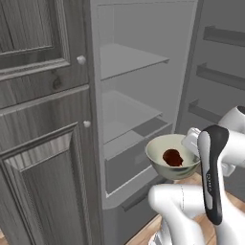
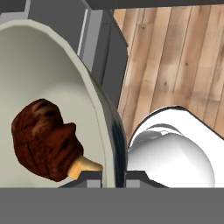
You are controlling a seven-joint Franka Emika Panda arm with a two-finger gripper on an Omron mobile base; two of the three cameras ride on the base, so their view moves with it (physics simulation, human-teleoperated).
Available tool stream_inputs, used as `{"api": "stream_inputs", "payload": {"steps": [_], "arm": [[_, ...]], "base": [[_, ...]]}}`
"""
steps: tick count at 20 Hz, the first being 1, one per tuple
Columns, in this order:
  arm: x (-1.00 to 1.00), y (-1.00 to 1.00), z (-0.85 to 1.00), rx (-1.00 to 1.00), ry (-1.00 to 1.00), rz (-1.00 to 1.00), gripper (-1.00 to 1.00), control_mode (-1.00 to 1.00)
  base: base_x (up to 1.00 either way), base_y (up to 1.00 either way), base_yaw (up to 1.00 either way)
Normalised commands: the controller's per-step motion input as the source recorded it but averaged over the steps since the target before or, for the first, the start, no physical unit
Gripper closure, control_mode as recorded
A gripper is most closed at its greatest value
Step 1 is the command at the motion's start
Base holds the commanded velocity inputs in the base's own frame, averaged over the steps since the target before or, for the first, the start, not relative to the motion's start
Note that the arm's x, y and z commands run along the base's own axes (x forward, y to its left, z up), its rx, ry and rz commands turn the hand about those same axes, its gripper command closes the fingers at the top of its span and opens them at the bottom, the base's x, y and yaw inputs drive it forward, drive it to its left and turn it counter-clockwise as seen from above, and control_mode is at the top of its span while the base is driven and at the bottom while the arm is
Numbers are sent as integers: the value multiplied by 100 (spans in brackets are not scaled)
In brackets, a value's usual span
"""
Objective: Place one of the steaks on the plate and the other in the bowl. Then place the bowl in the fridge.
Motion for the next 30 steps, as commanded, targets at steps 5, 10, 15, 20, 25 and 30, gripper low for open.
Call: {"api": "stream_inputs", "payload": {"steps": [5,10,15,20,25,30], "arm": [[0,0,0,0,0,0,100,100],[0,-8,0,0,0,0,100,-100],[0,-21,2,1,-3,0,100,-100],[21,4,30,3,-15,-4,100,-100],[71,42,33,2,-11,-12,100,-100],[100,42,11,0,1,-10,100,-100]], "base": [[43,0,1],[5,-6,0],[0,0,0],[0,0,0],[0,0,0],[0,0,0]]}}
